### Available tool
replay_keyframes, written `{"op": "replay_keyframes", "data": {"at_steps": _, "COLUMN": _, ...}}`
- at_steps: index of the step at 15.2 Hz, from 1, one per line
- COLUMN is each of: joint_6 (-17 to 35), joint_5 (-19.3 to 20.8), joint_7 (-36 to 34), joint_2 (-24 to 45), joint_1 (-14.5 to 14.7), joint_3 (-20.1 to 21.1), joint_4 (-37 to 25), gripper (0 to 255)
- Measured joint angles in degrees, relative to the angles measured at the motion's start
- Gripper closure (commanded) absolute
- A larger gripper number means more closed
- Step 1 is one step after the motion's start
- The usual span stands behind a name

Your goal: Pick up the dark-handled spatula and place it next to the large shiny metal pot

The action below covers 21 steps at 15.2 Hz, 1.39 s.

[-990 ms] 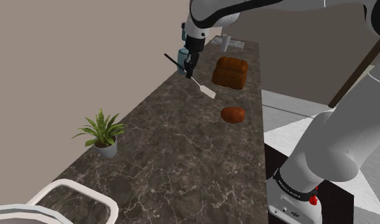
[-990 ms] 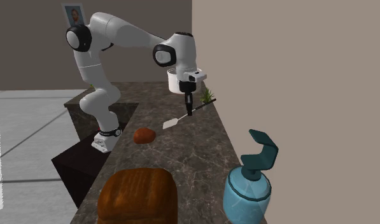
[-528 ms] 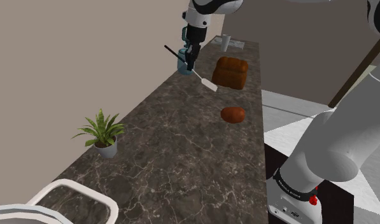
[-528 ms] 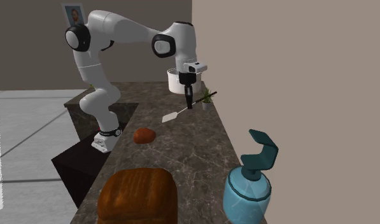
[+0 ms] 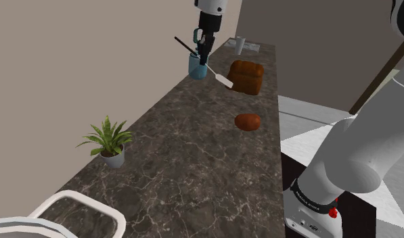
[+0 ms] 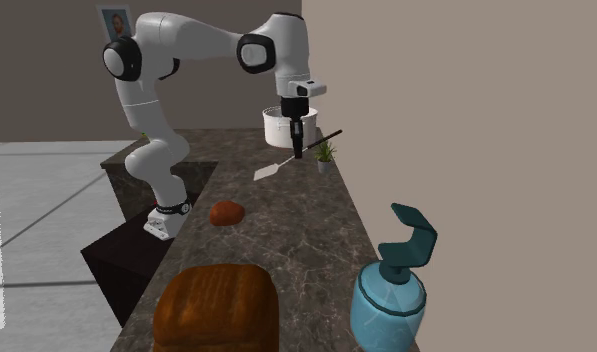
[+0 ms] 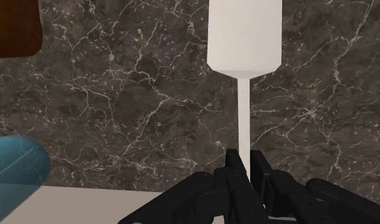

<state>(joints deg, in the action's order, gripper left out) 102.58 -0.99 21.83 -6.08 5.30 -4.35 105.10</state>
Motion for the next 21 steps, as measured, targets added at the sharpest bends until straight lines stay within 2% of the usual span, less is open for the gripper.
{"op": "replay_keyframes", "data": {"at_steps": 7, "joint_6": -5.1, "joint_5": 0.0, "joint_7": -0.5, "joint_2": -0.1, "joint_1": 0.2, "joint_3": 0.2, "joint_4": -5.0, "gripper": 255}}
{"op": "replay_keyframes", "data": {"at_steps": 15, "joint_6": -5.2, "joint_5": -0.1, "joint_7": -8.0, "joint_2": -10.9, "joint_1": 3.2, "joint_3": 4.9, "joint_4": 5.6, "gripper": 255}}
{"op": "replay_keyframes", "data": {"at_steps": 21, "joint_6": -5.4, "joint_5": -1.9, "joint_7": -15.3, "joint_2": -18.8, "joint_1": 6.0, "joint_3": 9.9, "joint_4": 13.2, "gripper": 255}}
